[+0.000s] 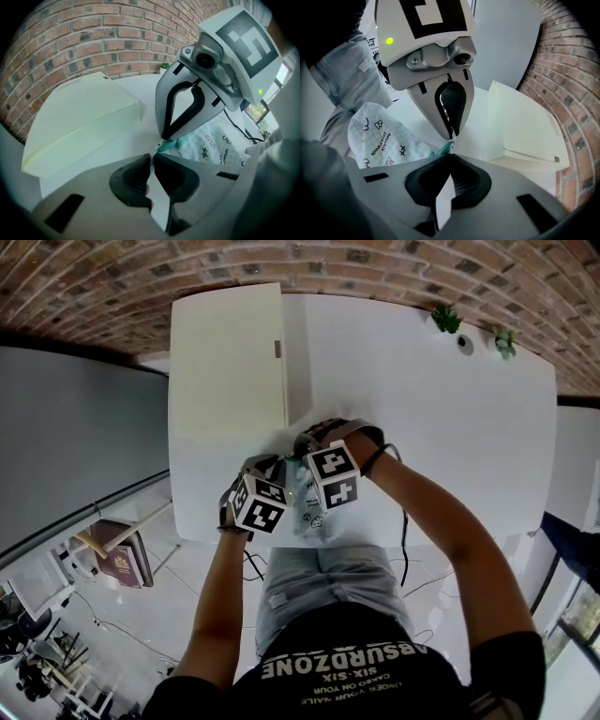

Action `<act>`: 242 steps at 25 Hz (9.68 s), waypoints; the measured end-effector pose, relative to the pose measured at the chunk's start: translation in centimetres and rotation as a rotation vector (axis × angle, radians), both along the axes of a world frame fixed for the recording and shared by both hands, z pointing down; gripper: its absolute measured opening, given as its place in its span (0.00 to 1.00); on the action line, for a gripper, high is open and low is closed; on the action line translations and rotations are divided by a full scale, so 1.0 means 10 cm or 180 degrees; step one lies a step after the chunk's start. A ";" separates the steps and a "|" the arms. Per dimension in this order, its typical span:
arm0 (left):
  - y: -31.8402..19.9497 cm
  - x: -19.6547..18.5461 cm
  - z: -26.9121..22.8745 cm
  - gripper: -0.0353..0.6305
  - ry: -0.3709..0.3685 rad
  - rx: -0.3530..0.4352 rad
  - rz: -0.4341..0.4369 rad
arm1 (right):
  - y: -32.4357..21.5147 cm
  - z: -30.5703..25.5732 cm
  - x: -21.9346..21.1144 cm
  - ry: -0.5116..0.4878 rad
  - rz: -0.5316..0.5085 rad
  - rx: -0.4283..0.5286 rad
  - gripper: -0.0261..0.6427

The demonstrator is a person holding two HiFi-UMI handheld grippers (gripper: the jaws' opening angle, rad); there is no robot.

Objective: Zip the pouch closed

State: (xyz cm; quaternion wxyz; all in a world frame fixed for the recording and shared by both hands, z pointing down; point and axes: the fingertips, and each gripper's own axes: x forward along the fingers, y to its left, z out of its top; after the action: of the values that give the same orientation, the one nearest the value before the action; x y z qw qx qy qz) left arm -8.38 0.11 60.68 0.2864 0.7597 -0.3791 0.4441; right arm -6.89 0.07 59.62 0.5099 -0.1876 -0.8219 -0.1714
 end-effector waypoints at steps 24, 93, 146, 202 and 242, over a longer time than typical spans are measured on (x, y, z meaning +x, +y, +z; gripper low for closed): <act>-0.01 -0.01 0.01 0.10 0.0046 -0.0024 -0.0090 | -0.01 -0.02 0.10 0.0080 0.0112 0.0027 0.04; -0.01 -0.01 0.01 0.10 0.0059 -0.0038 -0.0119 | -0.03 -0.10 0.44 0.0161 0.0321 0.0022 0.04; -0.01 -0.01 0.01 0.10 0.0049 -0.0066 -0.0084 | -0.01 -0.12 0.78 0.0249 0.0575 0.0003 0.03; 0.00 -0.01 0.02 0.10 -0.0020 -0.0044 -0.0071 | -0.02 0.00 1.37 0.0465 0.1031 -0.0112 0.04; -0.03 -0.05 -0.03 0.10 0.0134 -0.0119 -0.0371 | -0.04 -0.01 1.47 -0.0118 0.2473 -0.0621 0.04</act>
State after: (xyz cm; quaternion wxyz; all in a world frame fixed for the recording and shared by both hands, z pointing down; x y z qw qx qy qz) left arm -8.92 -0.18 60.38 0.3338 0.7399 -0.4082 0.4176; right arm 7.84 -0.30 59.55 0.5016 0.0928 -0.8531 0.1096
